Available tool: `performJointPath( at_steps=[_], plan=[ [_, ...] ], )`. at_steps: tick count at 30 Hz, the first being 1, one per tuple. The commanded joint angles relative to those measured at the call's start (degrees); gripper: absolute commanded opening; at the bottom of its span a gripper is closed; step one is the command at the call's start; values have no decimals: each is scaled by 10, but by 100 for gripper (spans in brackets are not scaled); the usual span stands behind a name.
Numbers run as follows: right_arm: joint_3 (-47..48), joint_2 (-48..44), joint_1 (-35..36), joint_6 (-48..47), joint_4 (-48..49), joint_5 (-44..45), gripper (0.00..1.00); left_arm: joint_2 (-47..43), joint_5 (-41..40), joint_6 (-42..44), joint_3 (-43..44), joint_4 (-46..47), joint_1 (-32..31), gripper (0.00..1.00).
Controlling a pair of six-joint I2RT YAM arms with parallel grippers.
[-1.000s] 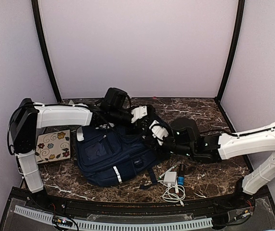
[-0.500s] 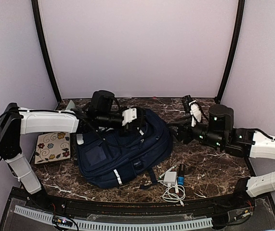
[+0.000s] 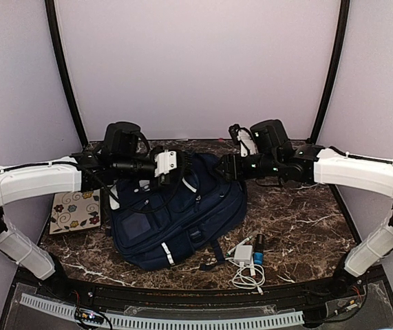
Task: Pack the student bag
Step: Pick up the upper front pocket of the student bag, then pick up the pen from the center of the board.
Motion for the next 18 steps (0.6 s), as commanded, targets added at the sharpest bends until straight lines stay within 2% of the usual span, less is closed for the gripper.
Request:
performJointPath(
  at_steps=[1,6,10,14,18],
  plan=[
    [26,-52,-2,36,-109,33,64,-72,-35,25,-1,-61,-6,0],
    [-38,-113,21,134,-253,134,64,-123,-49,23,-33,-60,-6,0],
    [-100,-127,105,233,-275,163,64,-158,-34,8,-71,-60,-6,0],
    [-104,-98,170,320,-316,199,67,-198,-24,-1,-101,-58,-6,0],
    [-80,-37,216,361,-338,241,69,-235,-12,-16,-134,-19,-7,0]
  ],
)
